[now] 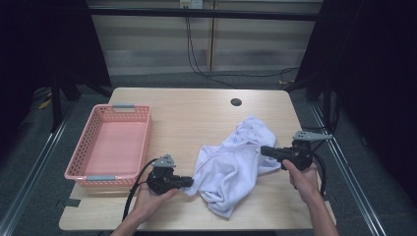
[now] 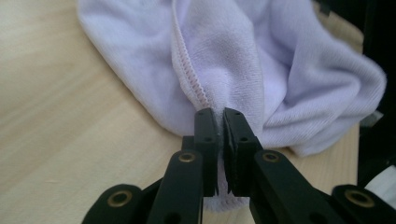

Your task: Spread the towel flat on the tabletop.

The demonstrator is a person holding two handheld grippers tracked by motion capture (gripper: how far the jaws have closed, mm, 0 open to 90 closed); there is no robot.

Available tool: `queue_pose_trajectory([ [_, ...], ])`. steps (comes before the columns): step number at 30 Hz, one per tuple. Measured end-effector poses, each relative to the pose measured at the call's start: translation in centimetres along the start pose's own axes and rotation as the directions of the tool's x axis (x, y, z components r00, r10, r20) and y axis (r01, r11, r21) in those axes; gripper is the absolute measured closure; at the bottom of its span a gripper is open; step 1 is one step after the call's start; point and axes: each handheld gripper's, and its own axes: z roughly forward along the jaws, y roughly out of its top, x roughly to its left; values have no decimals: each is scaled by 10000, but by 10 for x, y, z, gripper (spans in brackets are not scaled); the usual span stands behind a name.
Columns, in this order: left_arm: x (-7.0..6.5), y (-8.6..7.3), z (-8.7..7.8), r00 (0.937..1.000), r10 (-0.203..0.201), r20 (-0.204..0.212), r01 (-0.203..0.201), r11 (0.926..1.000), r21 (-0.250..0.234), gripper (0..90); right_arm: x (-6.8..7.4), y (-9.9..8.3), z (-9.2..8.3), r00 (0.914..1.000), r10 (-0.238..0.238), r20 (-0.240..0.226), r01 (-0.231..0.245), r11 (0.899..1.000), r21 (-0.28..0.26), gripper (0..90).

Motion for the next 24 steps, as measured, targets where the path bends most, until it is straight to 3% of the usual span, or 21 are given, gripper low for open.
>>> queue_pose_trajectory([
  [3, -2, 12, -14, 9999, 36, 121, -27, 9973, -735, 852, -2, 7, -2, 10000, 73, 49, -72, 9997, -214, 882],
  [5, -5, 23, -23, 9996, 267, 17, -263, 9933, -1127, 853, -3, 16, -1, 10000, 59, -6, -59, 9991, -430, 883],
  [7, -6, 36, -32, 9984, 550, -129, -563, 9884, -1408, 855, -2, 28, 0, 9999, -43, -117, 35, 9981, -618, 884],
  [10, -2, 54, -47, 9969, 642, -444, -715, 9797, -1874, 857, -2, 48, 2, 9995, -128, -303, 94, 9937, -1121, 885],
  [12, 2, 68, -58, 9944, 754, -742, -896, 9733, -2111, 858, 0, 61, 2, 9993, -334, -168, 310, 9918, -1243, 886],
  [14, 8, 82, -72, 9919, 709, -1051, -951, 9645, -2464, 859, 2, 79, 0, 9985, -540, -17, 531, 9865, -1552, 886],
  [20, 22, 122, -113, 9744, 786, -2106, -1451, 9356, -3220, 862, -4, 130, -8, 9967, -705, 407, 778, 9717, -2232, 889],
  [22, 23, 137, -124, 9731, 772, -2170, -1508, 9258, -3467, 865, -8, 149, -14, 9966, -675, 482, 775, 9649, -2508, 890],
  [23, 20, 145, -129, 9692, 847, -2313, -1666, 9170, -3625, 867, -9, 160, -17, 9962, -679, 554, 801, 9619, -2613, 890],
  [24, 16, 153, -133, 9703, 820, -2274, -1684, 9043, -3924, 867, -7, 171, -19, 9950, -774, 633, 914, 9610, -2609, 891],
])
